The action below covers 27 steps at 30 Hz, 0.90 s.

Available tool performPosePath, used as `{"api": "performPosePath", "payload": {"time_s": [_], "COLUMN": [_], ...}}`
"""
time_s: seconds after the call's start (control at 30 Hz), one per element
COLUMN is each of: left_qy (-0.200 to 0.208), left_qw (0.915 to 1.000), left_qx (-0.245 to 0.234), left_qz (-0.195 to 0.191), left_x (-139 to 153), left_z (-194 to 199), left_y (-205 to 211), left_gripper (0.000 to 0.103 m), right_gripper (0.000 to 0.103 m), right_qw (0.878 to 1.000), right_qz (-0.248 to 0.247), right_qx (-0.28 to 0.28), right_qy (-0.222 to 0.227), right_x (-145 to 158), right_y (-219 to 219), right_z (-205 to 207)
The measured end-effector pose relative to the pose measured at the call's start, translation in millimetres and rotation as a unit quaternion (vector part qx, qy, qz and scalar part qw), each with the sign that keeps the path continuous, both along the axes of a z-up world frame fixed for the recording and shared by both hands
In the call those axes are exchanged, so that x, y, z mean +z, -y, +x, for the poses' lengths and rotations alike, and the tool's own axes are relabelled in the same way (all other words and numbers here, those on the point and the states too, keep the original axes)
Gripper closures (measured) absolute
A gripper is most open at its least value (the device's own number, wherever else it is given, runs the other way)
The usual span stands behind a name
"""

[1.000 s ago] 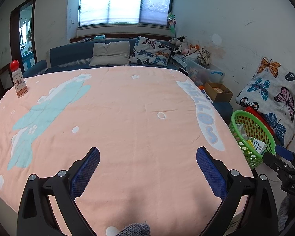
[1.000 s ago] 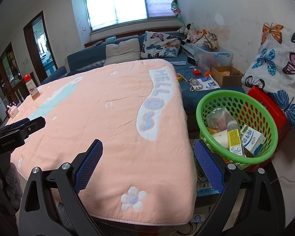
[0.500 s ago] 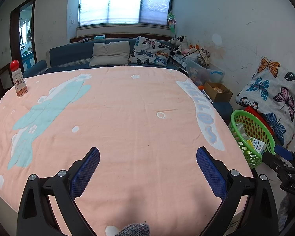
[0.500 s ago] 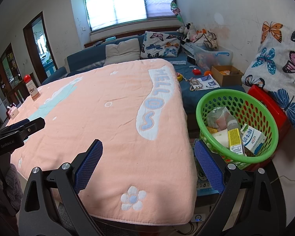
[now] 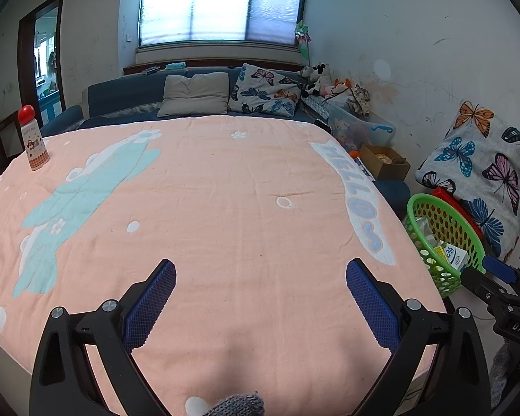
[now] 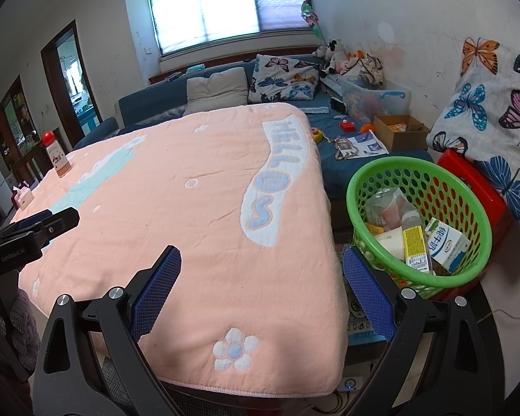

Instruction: Collect trash

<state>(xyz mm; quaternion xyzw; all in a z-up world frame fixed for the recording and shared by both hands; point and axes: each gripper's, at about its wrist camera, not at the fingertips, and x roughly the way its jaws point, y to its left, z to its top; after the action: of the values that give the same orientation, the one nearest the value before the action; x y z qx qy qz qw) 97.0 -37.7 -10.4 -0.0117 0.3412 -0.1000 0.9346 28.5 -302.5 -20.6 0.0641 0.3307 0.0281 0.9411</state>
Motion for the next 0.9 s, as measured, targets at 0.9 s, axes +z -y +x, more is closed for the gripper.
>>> {"api": "performPosePath", "payload": {"time_s": [0.9], "left_qy": [0.005], "left_qw": [0.9995], "left_qx": [-0.013], "left_qz": [0.027], "left_x": [-2.4], "left_z": [-2.2], "left_y": [7.7], "left_gripper": [0.008], "right_gripper": [0.009], "right_qw": [1.0], "right_qz": [-0.002], "right_qx": [-0.007], "right_qy": [0.001], "right_x": [1.0], "right_y": [7.3], "right_z": [2.2]}}
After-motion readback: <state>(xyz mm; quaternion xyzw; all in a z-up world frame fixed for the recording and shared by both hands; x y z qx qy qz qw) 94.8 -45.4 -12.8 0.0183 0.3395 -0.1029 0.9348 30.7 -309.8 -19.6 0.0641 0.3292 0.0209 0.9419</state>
